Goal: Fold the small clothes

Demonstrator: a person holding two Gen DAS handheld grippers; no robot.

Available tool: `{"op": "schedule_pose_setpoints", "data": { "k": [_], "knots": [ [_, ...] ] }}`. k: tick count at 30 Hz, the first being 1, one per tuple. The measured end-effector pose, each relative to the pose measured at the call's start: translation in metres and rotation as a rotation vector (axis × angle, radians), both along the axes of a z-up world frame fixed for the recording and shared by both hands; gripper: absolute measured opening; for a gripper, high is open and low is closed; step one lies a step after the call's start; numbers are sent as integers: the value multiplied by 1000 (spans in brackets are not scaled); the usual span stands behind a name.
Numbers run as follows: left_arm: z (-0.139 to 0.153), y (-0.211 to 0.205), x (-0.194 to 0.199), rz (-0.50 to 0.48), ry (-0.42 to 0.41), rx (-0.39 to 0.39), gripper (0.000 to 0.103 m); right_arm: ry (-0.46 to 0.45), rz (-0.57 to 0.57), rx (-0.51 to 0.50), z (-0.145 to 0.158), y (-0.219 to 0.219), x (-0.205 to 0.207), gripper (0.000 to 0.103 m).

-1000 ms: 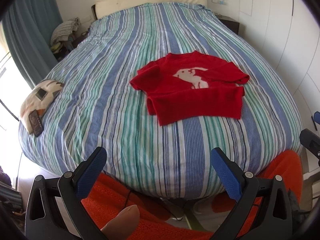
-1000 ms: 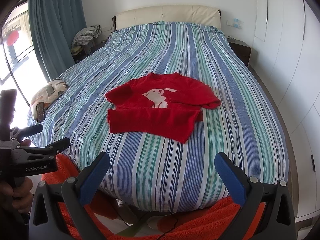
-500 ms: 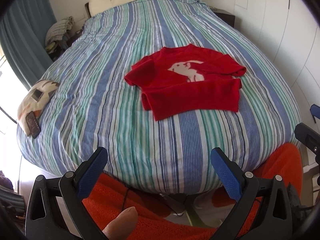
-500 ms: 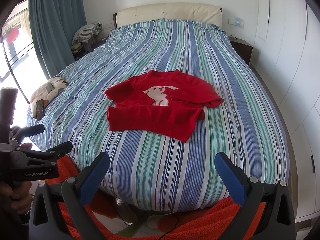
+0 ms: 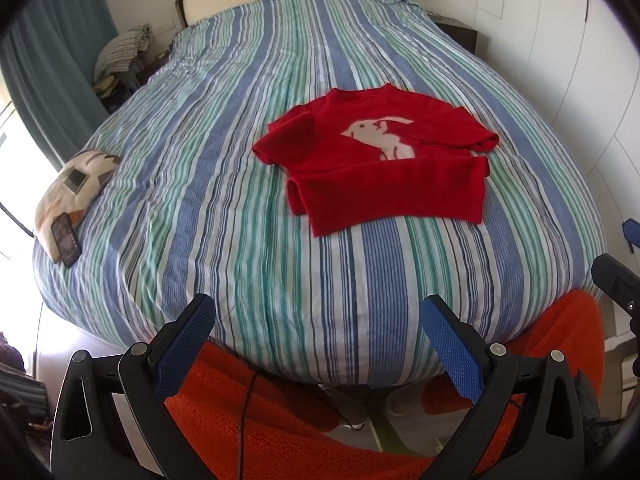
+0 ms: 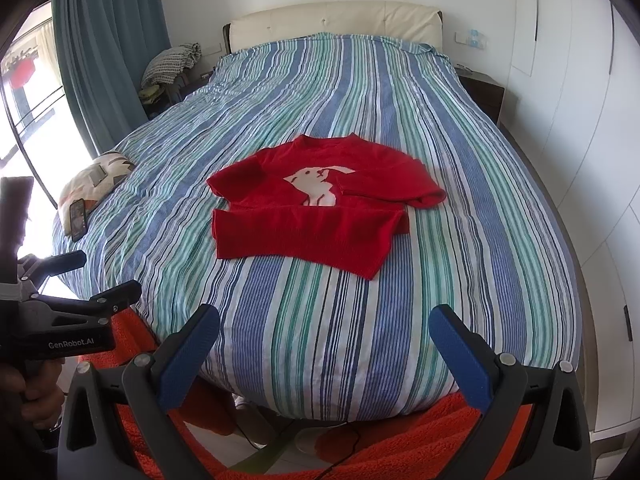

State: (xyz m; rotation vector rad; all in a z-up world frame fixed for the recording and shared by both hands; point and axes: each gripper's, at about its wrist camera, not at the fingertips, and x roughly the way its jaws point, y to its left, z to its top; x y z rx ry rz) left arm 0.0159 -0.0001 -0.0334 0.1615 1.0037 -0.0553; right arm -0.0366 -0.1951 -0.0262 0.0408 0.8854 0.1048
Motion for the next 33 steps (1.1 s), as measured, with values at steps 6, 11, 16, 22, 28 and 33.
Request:
{"op": "schedule_pose_setpoints", "data": {
  "k": [6, 11, 16, 22, 28, 33],
  "knots": [
    [-3, 1, 1, -15, 21, -36, 103, 7, -2, 6, -4, 0, 2, 103],
    [-3, 0, 1, -20, 17, -47, 103, 9, -3, 6, -5, 0, 3, 103],
    [-4, 1, 3, -16, 18, -45, 103, 14, -3, 6, -5, 0, 5, 103],
    [-3, 2, 2, -1, 7, -20, 103, 14, -2, 5, -7, 1, 6, 103],
    [-6, 1, 3, 1, 6, 2, 103, 15, -4, 4, -9, 3, 6, 103],
    [-5, 0, 2, 6, -5, 30, 103, 18, 0, 1, -10, 3, 6, 103]
  ]
}}
